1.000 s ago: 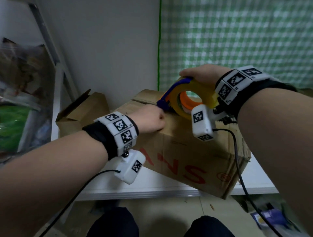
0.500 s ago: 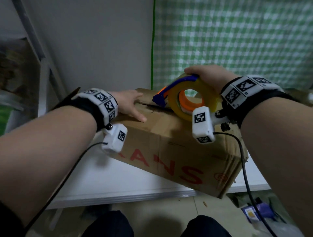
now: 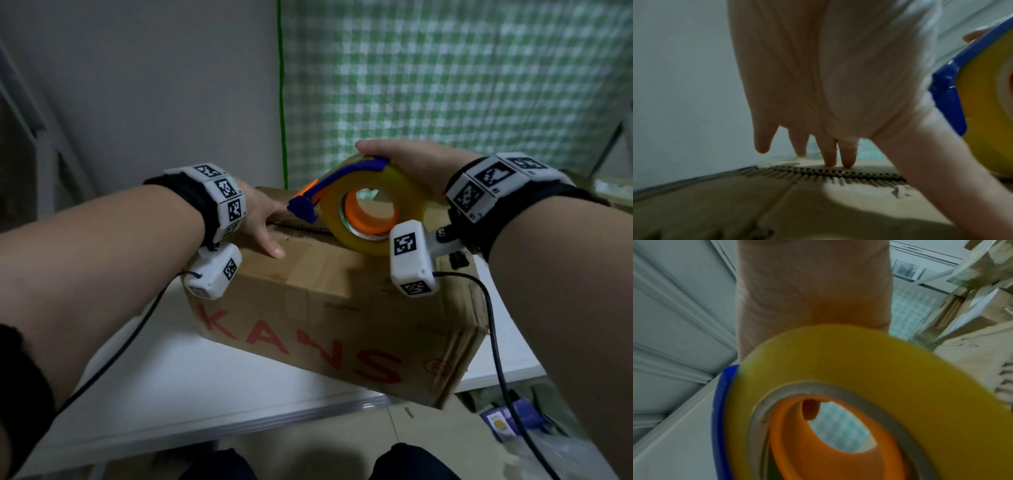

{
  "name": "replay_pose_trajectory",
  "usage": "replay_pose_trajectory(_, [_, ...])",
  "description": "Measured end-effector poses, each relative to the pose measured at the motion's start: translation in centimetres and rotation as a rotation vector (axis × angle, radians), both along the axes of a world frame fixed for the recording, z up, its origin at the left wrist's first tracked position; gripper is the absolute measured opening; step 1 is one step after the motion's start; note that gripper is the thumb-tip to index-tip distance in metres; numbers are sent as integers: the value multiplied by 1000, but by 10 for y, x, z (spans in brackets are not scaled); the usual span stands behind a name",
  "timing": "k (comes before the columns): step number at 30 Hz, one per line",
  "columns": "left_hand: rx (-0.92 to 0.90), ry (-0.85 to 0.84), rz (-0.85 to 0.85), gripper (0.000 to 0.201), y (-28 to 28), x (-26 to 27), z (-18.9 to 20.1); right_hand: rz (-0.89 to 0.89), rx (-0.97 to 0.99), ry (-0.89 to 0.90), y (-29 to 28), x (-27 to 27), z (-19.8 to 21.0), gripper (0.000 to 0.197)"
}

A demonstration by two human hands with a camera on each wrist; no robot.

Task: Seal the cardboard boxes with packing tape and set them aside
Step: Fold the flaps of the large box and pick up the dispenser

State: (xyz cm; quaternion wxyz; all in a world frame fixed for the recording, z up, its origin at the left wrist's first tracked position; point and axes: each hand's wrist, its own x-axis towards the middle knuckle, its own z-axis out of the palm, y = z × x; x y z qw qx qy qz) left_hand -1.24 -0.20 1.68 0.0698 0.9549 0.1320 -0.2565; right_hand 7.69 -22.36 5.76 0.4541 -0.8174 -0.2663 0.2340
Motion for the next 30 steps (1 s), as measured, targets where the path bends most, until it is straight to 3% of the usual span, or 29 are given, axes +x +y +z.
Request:
replay_pose_trajectory(7, [190,82,-7,124,-13,6,10,66,-171,-116,-25,-3,14,39])
replay_pose_trajectory(13, [341,74,40,112,-28,13,14,65,-331,-310,-34,-15,23,29])
replay_pose_trajectory(15, [355,60,54,115,-29,13,15,61,-413,-384,-26,-21,27,40])
replay_pose_trajectory(19, [264,40,82,134,-22,5,11,102,-497,-482,-13,-25,27,38])
replay_pose_trajectory(21, [217,45,116,129,-21,2,10,117,-550,-528,-9,-26,28,37])
replay_pose_trajectory(26, [149,23,196,93,-28,2,6,17,-548,-517,-5,-24,30,33])
replay_pose_trajectory(30, [252,38,155,97,-50,1,-4,-19,-509,-482,-4,-21,27,36])
